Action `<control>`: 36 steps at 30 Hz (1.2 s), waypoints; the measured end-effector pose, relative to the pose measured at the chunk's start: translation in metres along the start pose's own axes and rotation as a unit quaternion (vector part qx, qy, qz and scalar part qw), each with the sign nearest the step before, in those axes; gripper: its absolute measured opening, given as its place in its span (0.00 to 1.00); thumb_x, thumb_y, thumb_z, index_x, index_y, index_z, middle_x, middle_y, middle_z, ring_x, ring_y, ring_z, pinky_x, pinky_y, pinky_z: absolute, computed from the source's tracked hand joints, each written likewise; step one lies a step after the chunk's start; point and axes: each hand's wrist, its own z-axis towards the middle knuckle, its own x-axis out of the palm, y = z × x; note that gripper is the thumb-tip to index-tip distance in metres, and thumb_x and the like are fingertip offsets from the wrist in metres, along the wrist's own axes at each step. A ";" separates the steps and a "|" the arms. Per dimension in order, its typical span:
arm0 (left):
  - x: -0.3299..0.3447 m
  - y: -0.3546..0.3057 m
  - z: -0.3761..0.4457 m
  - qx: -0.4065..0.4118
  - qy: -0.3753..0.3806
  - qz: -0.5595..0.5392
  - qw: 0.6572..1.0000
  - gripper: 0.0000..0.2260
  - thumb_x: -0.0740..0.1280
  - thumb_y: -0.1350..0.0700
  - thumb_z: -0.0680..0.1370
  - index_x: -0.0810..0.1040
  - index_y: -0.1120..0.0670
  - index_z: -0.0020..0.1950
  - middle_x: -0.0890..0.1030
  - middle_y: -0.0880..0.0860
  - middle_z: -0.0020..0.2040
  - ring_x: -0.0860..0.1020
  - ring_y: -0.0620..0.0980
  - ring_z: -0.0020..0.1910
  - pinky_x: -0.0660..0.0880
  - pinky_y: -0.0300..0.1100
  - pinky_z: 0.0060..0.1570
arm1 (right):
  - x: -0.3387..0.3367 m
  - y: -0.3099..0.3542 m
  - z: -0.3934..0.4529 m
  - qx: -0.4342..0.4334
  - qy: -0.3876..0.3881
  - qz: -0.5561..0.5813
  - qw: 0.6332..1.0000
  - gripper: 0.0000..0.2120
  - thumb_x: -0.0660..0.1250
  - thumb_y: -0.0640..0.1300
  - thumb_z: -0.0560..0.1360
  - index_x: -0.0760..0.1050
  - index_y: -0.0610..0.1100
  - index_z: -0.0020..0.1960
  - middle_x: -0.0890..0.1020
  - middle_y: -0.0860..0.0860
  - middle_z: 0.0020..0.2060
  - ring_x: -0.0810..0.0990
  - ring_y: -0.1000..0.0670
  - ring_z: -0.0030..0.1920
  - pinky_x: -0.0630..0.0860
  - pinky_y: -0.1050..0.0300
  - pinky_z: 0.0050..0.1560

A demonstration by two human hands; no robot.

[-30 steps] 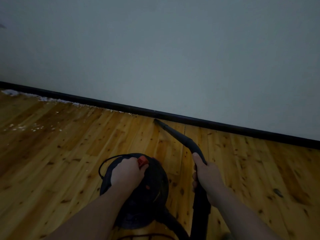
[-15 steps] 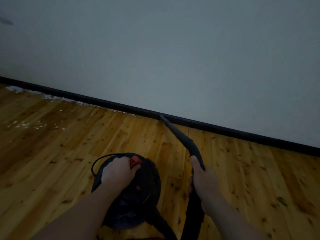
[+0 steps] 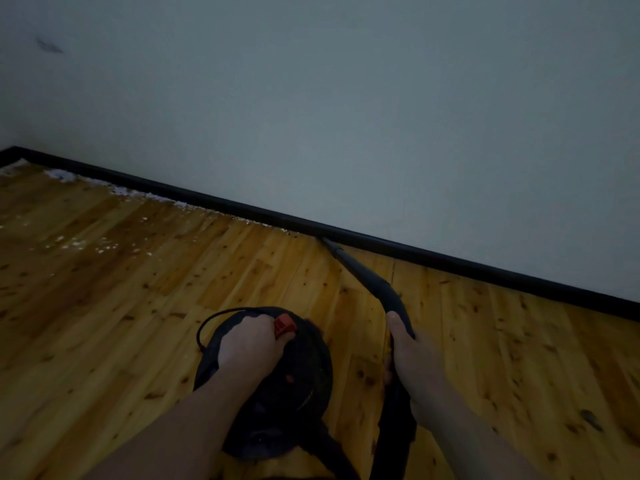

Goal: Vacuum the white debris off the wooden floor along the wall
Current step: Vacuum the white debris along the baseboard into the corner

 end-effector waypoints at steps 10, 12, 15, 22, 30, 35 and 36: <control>-0.004 0.027 0.010 -0.015 -0.021 -0.013 1.000 0.20 0.63 0.33 0.80 0.75 0.49 0.45 0.78 0.47 0.39 0.77 0.47 0.34 0.75 0.44 0.32 | 0.032 0.013 0.022 0.004 0.026 -0.011 1.000 0.25 0.62 0.63 0.82 0.70 0.43 0.40 0.73 0.42 0.34 0.72 0.45 0.32 0.70 0.50 0.35; -0.007 0.033 0.013 -0.021 -0.023 -0.015 0.999 0.19 0.63 0.33 0.80 0.76 0.49 0.46 0.78 0.47 0.39 0.77 0.46 0.34 0.74 0.43 0.31 | 0.038 0.015 0.028 0.011 0.027 -0.013 0.999 0.25 0.63 0.64 0.82 0.71 0.43 0.41 0.74 0.43 0.34 0.73 0.45 0.33 0.71 0.48 0.37; -0.011 0.040 0.017 -0.034 -0.011 -0.012 0.999 0.19 0.63 0.34 0.81 0.73 0.48 0.43 0.77 0.47 0.38 0.75 0.45 0.33 0.69 0.41 0.28 | 0.046 0.020 0.034 0.022 0.036 -0.007 0.999 0.25 0.63 0.65 0.81 0.72 0.44 0.40 0.74 0.44 0.33 0.74 0.44 0.32 0.72 0.48 0.37; -0.012 0.049 0.037 -0.038 -0.011 -0.021 0.999 0.19 0.64 0.34 0.80 0.75 0.49 0.44 0.78 0.46 0.38 0.77 0.46 0.34 0.76 0.43 0.33 | 0.068 0.031 0.043 0.029 0.052 0.008 0.998 0.25 0.62 0.61 0.83 0.71 0.42 0.38 0.73 0.46 0.27 0.73 0.46 0.27 0.73 0.49 0.34; -0.019 0.068 0.067 -0.040 -0.018 -0.014 0.999 0.19 0.64 0.33 0.80 0.76 0.48 0.46 0.78 0.46 0.39 0.78 0.47 0.35 0.76 0.44 0.34 | 0.093 0.049 0.050 0.018 0.052 0.007 0.998 0.24 0.62 0.59 0.84 0.72 0.41 0.39 0.74 0.45 0.28 0.73 0.47 0.26 0.72 0.53 0.31; -0.020 0.077 0.076 -0.040 -0.007 -0.025 0.999 0.19 0.65 0.33 0.80 0.76 0.49 0.45 0.79 0.47 0.38 0.78 0.47 0.34 0.79 0.45 0.34 | 0.108 0.055 0.047 0.004 0.046 -0.016 0.999 0.24 0.63 0.58 0.84 0.71 0.41 0.39 0.74 0.42 0.29 0.73 0.46 0.25 0.73 0.55 0.26; -0.020 0.078 0.076 -0.040 -0.005 -0.023 0.999 0.20 0.64 0.33 0.80 0.77 0.49 0.46 0.79 0.47 0.39 0.79 0.47 0.34 0.79 0.45 0.34 | 0.110 0.055 0.046 0.003 0.044 -0.021 0.999 0.24 0.63 0.59 0.84 0.71 0.41 0.40 0.74 0.41 0.31 0.73 0.46 0.26 0.73 0.55 0.27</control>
